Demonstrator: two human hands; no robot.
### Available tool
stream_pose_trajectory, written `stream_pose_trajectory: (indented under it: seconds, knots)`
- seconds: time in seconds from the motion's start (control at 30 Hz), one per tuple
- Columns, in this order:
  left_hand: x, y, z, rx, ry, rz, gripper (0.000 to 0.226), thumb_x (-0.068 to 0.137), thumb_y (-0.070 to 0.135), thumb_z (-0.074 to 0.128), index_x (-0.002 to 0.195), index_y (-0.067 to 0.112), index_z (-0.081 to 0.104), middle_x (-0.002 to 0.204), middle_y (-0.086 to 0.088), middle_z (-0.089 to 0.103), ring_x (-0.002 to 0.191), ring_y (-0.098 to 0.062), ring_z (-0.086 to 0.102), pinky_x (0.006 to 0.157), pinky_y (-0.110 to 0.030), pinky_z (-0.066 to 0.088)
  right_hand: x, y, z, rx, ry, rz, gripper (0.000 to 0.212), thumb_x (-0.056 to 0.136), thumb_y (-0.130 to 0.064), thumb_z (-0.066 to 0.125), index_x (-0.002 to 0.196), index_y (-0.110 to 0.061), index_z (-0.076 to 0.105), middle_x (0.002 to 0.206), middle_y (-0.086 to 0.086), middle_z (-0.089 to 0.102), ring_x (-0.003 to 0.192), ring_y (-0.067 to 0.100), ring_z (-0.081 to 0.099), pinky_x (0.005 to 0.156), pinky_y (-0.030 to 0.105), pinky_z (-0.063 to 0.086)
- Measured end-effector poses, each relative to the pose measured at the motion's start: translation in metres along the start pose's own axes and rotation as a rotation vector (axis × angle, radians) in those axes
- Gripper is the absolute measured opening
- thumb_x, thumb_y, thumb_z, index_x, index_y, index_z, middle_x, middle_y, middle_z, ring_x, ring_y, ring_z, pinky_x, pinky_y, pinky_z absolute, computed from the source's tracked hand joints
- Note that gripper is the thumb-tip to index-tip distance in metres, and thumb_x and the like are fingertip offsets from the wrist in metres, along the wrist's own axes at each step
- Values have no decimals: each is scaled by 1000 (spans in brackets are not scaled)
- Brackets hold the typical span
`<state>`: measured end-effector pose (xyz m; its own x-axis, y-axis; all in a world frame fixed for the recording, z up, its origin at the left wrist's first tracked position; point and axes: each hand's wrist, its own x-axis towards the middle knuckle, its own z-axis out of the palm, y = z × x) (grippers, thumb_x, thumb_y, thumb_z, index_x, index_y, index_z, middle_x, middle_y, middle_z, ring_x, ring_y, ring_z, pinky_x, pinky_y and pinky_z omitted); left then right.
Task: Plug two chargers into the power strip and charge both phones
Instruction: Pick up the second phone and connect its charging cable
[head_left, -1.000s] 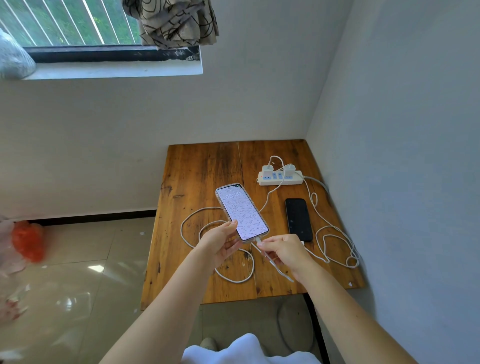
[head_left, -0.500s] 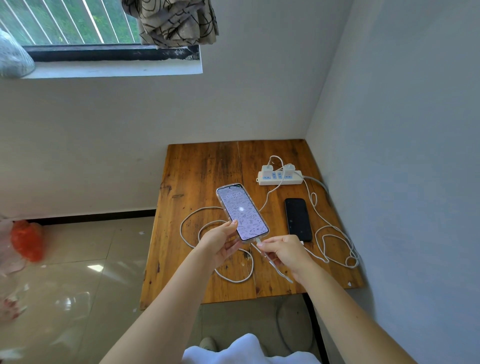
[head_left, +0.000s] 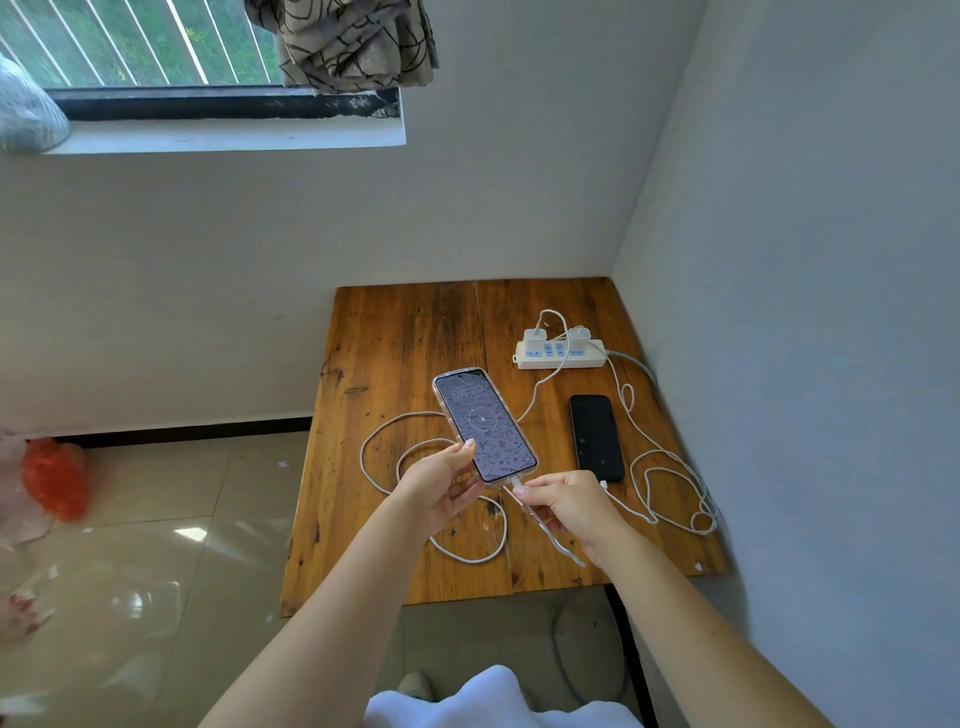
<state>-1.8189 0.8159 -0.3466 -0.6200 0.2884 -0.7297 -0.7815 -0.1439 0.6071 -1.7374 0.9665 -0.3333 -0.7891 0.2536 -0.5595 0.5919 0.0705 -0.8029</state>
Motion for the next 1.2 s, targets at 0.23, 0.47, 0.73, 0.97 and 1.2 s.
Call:
stream_pose_trajectory:
  seconds: [0.23, 0.47, 0.73, 0.97, 1.2]
  knots:
    - [0, -2, -1, 14, 7, -2, 34, 90, 21, 63, 122, 12, 59, 104, -12, 71, 86, -21, 69, 61, -24, 59, -2, 2, 1, -7, 3, -3, 12, 85, -22, 70, 73, -23, 71, 76, -1, 70, 74, 14, 64, 59, 23, 45]
    - [1, -4, -2, 14, 5, -7, 32, 90, 22, 62, 121, 13, 59, 102, -11, 72, 81, -19, 71, 55, -23, 57, -2, 3, 1, -4, -8, 5, 10, 84, -20, 70, 74, -20, 72, 75, 1, 71, 72, 13, 64, 58, 22, 44]
    - [1, -7, -1, 17, 12, 0, 34, 90, 22, 63, 123, 14, 59, 106, -12, 71, 89, -22, 69, 62, -24, 58, -1, 5, -1, -18, -14, 0, 10, 84, -22, 70, 74, -21, 72, 75, 0, 71, 72, 13, 64, 58, 22, 45]
    - [0, -8, 2, 20, 13, -2, 36, 91, 22, 62, 126, 14, 57, 108, -12, 70, 89, -21, 68, 62, -23, 58, 0, 8, -3, -34, -7, -15, 13, 84, -23, 70, 72, -24, 71, 77, 0, 72, 76, 14, 65, 60, 23, 45]
    - [1, -10, 6, 28, -1, -2, 33, 91, 22, 61, 123, 14, 58, 111, -12, 69, 92, -21, 68, 68, -25, 58, 3, 10, -9, -32, -18, -6, 13, 84, -22, 71, 71, -23, 72, 73, -2, 72, 72, 12, 66, 58, 22, 45]
